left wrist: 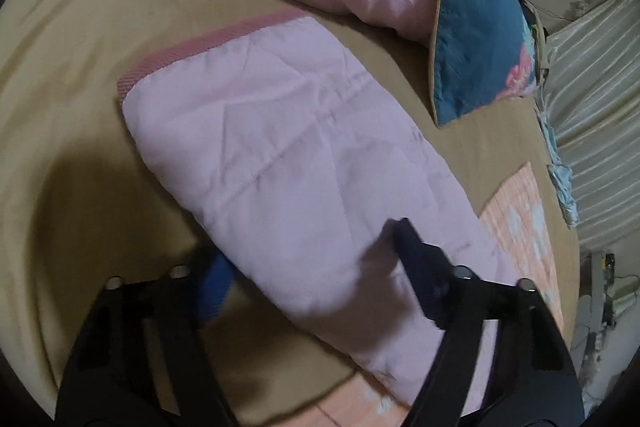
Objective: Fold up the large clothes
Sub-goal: 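Lower the left tool onto the other sleeve cuff and grasp it, then lift the sleeve with the left tool and carry it toward the jacket body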
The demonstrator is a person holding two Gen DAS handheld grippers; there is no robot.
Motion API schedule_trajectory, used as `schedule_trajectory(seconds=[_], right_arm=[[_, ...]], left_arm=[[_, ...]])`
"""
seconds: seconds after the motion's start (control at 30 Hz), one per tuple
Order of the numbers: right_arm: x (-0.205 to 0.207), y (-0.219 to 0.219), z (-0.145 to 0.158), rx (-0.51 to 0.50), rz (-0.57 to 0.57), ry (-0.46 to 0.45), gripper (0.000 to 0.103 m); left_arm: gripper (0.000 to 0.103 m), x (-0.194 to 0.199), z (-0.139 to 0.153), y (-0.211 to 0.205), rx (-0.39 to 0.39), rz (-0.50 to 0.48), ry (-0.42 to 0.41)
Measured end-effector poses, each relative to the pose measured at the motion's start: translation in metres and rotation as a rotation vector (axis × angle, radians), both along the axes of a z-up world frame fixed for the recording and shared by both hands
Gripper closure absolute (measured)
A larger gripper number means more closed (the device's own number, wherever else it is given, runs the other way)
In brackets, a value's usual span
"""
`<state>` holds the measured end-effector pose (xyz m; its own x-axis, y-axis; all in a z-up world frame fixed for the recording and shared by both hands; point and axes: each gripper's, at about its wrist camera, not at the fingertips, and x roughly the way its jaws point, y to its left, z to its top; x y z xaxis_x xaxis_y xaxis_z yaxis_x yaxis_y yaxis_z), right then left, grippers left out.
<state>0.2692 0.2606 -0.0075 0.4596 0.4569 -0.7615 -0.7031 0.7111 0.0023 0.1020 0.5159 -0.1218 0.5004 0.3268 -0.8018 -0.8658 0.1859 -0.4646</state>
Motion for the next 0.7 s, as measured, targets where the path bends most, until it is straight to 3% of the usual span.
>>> schedule_trajectory(seconds=[0.07, 0.17, 0.27, 0.47, 0.7], right_arm=[[0.004, -0.012, 0.001, 0.009, -0.024, 0.003, 0.004], [0.008, -0.033, 0.006, 0.03, -0.064, 0.0, 0.004], [0.01, -0.054, 0.014, 0.065, -0.096, -0.001, 0.004], [0.007, -0.087, 0.028, 0.086, -0.132, -0.029, 0.004], [0.002, -0.12, 0.037, 0.095, -0.17, -0.031, 0.004]], left_arm=[[0.068, -0.003, 0.002, 0.001, 0.025, 0.005, -0.015], [0.085, -0.008, 0.016, -0.002, 0.072, -0.01, -0.051], [0.091, -0.011, 0.044, -0.009, 0.148, -0.042, -0.102], [0.094, -0.014, 0.102, -0.039, 0.294, -0.122, -0.177], [0.094, -0.013, 0.153, -0.082, 0.412, -0.213, -0.249]])
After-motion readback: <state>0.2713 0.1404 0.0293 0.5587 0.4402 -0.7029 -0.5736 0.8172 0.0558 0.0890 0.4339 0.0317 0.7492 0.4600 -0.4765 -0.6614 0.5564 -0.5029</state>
